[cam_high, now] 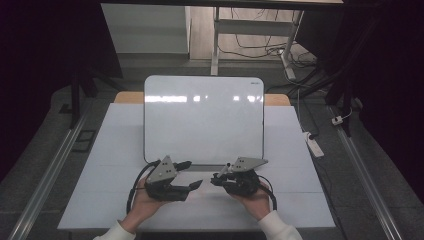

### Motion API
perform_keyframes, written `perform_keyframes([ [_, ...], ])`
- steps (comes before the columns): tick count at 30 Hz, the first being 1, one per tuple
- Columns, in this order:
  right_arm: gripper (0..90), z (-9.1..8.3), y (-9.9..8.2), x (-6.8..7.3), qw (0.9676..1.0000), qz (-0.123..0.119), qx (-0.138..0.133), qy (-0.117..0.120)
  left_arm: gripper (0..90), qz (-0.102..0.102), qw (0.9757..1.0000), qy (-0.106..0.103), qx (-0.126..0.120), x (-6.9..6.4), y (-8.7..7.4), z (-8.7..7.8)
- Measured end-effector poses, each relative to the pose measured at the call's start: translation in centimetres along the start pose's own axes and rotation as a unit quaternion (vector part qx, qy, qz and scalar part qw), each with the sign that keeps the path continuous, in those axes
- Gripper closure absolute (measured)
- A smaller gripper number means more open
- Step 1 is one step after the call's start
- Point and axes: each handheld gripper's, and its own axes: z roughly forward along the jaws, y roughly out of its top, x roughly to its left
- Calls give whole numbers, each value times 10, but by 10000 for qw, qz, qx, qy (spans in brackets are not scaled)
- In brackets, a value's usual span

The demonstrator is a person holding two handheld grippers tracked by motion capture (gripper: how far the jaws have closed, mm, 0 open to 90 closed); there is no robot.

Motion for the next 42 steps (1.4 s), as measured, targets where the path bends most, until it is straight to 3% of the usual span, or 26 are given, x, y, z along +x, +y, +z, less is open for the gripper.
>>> perform_keyframes([
  [12, 771, 15, 0, 11, 9991, -174, 298, 244, 454, 136, 9990, -430, -12, -6, 17, 30],
  [18, 771, 16, 1, 12, 9980, -272, 497, 297, 601, 123, 9983, -563, -18, -5, 20, 39],
  [22, 771, 14, 2, 10, 9968, -243, 648, 392, 791, 105, 9981, -606, -46, -3, 20, 40],
  [26, 765, 11, 1, 8, 9967, -245, 678, 374, 808, -41, 9983, -563, -131, -3, 20, 41],
  [29, 677, 5, 1, 11, 9986, -267, 437, 88, 809, -141, 9992, -314, -216, -1, 21, 39],
  [32, 575, -6, -1, 19, 9984, -201, -55, -530, 810, -352, 9988, -139, -307, 1, 21, 39],
  [34, 561, -13, -5, 31, 9928, -245, -395, -1107, 810, -459, 9984, -45, -336, 2, 20, 40],
  [35, 553, -14, -6, 35, 9907, -279, -473, -1243, 810, -494, 9982, 1, -331, 3, 20, 41],
  [37, 546, -17, -9, 44, 9824, -254, -623, -1742, 810, -578, 9977, 96, -341, 2, 20, 44],
  [40, 556, -15, -12, 53, 9748, -150, -825, -2069, 810, -752, 9963, 156, -390, 1, 20, 49],
  [42, 563, -11, -12, 56, 9723, -172, -834, -2175, 809, -782, 9960, 215, -379, -2, 21, 53],
])
